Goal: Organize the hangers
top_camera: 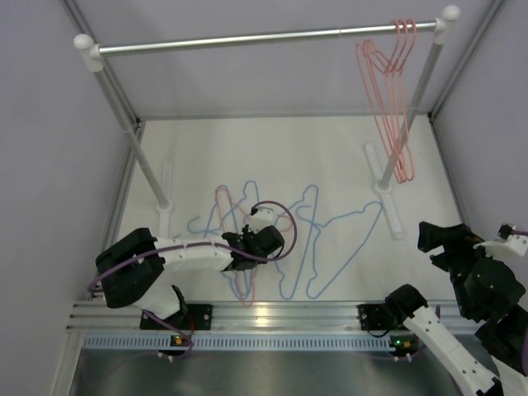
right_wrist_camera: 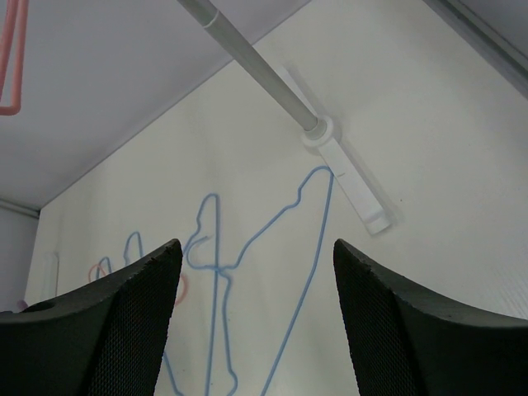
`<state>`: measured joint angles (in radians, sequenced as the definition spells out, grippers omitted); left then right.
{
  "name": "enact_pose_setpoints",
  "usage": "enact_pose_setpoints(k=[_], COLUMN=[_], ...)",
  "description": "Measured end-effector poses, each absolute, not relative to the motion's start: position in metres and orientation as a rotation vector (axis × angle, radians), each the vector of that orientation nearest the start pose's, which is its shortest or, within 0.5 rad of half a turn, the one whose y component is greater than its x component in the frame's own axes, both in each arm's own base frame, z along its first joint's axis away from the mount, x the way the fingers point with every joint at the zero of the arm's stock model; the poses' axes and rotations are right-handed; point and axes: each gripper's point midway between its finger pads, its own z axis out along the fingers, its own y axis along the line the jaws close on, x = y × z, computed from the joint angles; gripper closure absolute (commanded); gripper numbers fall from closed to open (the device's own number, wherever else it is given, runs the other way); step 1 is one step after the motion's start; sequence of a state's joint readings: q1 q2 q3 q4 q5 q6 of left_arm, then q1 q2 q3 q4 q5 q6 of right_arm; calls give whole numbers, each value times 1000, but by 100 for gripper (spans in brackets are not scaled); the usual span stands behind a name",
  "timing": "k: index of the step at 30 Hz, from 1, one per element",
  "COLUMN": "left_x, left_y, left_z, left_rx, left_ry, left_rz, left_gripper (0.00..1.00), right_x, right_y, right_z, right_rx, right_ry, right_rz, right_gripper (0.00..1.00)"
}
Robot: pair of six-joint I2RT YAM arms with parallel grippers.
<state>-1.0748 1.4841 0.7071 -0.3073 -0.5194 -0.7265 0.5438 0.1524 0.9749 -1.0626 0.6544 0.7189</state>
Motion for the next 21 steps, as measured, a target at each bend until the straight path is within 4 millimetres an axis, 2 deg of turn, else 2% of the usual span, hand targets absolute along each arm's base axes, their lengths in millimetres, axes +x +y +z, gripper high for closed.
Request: enact_pose_setpoints(k=[6,21], left_x=[198,197], left_y=[-232,-236], left_z=[23,28], left_rx=[266,293], left_ry=[2416,2398], left_rz=[-60,-75], left_gripper=[59,61], right_x=[127,127], right_y=[-22,-22], right_z=[289,289], right_rx=[604,603], right_ry=[1665,1664], right_rz=[326,327], right_gripper=[28,28])
